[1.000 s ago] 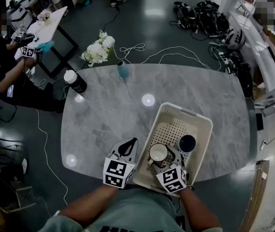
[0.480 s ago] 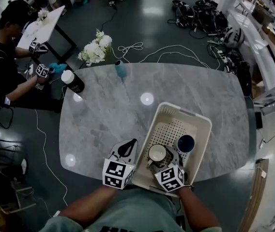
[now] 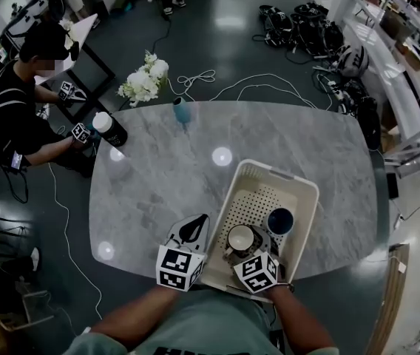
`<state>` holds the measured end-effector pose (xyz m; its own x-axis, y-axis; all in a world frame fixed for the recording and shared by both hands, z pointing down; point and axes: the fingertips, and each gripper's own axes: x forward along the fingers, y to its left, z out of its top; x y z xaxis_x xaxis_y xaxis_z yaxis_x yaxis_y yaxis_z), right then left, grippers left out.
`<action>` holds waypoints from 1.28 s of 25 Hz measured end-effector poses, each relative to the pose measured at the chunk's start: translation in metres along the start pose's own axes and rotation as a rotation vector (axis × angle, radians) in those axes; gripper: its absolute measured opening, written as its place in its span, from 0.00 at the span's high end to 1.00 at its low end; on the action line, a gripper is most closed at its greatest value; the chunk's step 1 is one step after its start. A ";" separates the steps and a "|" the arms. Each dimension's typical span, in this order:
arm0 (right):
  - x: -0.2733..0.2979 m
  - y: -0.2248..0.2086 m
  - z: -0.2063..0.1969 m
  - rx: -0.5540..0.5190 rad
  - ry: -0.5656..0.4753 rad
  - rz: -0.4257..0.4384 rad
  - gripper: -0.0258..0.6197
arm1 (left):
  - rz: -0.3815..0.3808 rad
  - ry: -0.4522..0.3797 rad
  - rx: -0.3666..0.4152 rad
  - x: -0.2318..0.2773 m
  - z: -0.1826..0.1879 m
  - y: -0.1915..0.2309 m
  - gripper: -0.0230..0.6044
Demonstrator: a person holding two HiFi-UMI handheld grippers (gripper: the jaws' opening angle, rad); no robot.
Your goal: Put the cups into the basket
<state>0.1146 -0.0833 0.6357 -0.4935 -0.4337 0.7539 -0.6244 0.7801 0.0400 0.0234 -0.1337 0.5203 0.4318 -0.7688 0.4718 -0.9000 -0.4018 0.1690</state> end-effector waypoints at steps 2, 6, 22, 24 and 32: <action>0.000 0.000 -0.001 0.000 0.015 0.002 0.39 | 0.002 -0.003 0.000 -0.001 0.001 0.000 0.95; 0.002 0.000 0.000 -0.016 0.063 -0.002 0.39 | 0.007 -0.011 0.001 -0.003 0.002 0.000 0.95; -0.032 -0.005 -0.002 0.003 0.291 0.003 0.39 | 0.015 -0.036 0.004 -0.015 0.008 -0.008 0.95; -0.043 -0.006 0.002 0.006 0.276 -0.007 0.39 | 0.015 -0.040 0.002 -0.018 0.010 -0.010 0.95; -0.081 -0.006 0.029 0.074 0.136 -0.023 0.39 | 0.042 -0.048 0.007 -0.031 0.020 -0.019 0.95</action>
<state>0.1409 -0.0655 0.5553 -0.3951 -0.3827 0.8351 -0.6799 0.7331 0.0143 0.0281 -0.1126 0.4849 0.3962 -0.8079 0.4363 -0.9170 -0.3719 0.1441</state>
